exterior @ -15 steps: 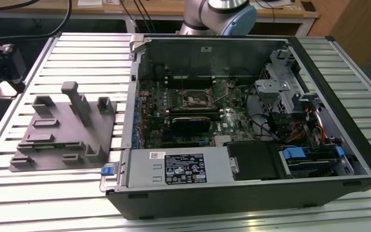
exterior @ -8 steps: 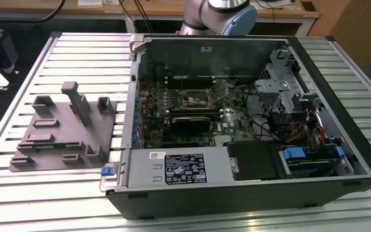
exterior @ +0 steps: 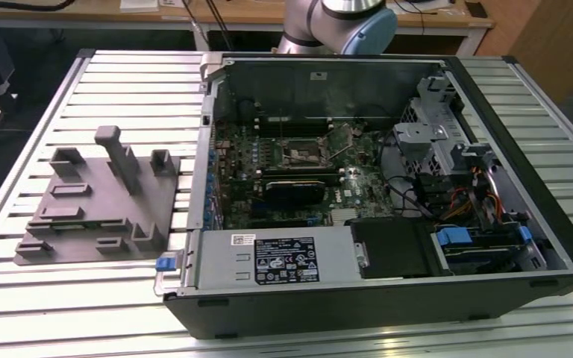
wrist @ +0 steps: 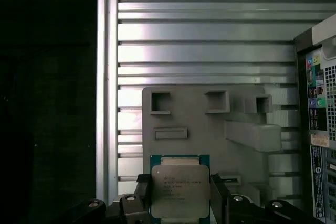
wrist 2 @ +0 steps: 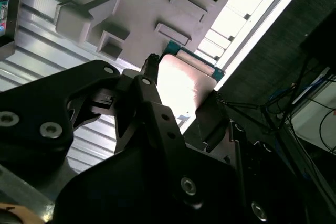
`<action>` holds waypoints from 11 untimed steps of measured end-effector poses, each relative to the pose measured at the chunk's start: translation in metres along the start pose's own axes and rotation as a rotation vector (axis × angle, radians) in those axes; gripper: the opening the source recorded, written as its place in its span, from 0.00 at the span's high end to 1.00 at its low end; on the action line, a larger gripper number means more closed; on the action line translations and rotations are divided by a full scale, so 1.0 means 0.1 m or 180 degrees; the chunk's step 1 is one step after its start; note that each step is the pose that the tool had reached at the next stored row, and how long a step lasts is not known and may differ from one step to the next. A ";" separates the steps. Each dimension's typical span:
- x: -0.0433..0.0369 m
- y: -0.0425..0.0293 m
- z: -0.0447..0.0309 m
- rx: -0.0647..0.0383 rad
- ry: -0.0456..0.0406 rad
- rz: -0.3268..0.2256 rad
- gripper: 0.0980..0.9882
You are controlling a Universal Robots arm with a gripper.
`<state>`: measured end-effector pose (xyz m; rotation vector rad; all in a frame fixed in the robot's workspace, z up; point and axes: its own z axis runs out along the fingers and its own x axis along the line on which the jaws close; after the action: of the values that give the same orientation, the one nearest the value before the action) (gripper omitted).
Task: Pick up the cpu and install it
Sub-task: 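Pick up the cpu and move it towards the insertion slot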
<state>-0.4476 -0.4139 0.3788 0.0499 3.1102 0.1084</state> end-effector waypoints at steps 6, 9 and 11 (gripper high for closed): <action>-0.004 0.010 -0.147 0.0000 0.0000 0.0000 0.51; -0.004 0.010 -0.148 0.0000 -0.0001 0.0000 0.51; -0.008 0.011 -0.151 0.0000 0.0001 0.0000 0.51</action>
<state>-0.4472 -0.4139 0.3939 0.0498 3.1104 0.1083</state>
